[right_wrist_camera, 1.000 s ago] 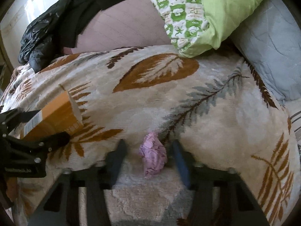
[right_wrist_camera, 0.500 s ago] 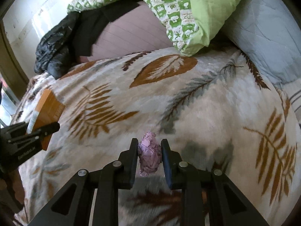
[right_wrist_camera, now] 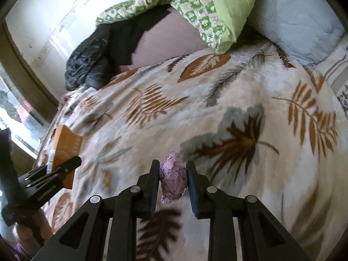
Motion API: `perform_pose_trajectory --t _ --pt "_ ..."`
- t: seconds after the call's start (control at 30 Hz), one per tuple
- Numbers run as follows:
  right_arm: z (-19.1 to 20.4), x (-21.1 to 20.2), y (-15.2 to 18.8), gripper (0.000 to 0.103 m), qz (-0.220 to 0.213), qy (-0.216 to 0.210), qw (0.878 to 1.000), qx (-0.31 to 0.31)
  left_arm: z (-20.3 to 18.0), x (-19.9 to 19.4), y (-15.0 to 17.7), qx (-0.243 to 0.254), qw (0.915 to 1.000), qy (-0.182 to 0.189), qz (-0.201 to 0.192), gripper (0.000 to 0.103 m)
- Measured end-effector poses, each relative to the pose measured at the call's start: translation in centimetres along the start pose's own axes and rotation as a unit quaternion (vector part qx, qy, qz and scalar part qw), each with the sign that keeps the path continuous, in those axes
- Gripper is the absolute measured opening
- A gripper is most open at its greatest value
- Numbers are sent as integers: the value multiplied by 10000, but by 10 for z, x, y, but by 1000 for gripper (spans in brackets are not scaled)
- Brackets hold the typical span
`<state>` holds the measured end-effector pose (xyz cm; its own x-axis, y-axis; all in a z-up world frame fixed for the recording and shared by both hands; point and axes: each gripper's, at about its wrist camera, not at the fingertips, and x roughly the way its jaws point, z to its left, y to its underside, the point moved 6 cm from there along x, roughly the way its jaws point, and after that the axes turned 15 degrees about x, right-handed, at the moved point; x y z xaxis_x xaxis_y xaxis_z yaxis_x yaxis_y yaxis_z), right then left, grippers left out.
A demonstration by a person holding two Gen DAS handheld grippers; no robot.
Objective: Collect trash
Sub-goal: 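Carry the orange box and pink scrap over to the red basket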
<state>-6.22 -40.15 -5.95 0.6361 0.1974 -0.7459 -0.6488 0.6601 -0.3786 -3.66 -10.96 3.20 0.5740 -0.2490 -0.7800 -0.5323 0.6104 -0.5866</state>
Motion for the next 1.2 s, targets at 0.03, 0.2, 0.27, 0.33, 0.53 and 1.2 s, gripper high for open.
perform_pose_trajectory --t 0.03,0.2,0.27,0.33,0.53,1.2 --pt "2 -6 5 26 -36 -17 10000 -11 0 -3 3 -31 10000 -35 0 23" --pt "13 -38 34 26 -148 -128 9998 -61 -3 -19 27 -166 9993 -316 64 23" --pt "16 -48 44 26 -177 -152 9996 -131 -6 -27 35 -154 9992 -369 50 23" --pt "21 -61 56 26 -244 -138 9993 -236 -11 -37 42 -87 9990 -440 16 23" --pt "22 -88 79 26 -285 -180 9991 -260 -28 -71 52 96 9988 -465 -131 23" --pt "15 -167 113 26 -868 29 9956 -364 -76 -141 54 598 9957 -418 -579 23"
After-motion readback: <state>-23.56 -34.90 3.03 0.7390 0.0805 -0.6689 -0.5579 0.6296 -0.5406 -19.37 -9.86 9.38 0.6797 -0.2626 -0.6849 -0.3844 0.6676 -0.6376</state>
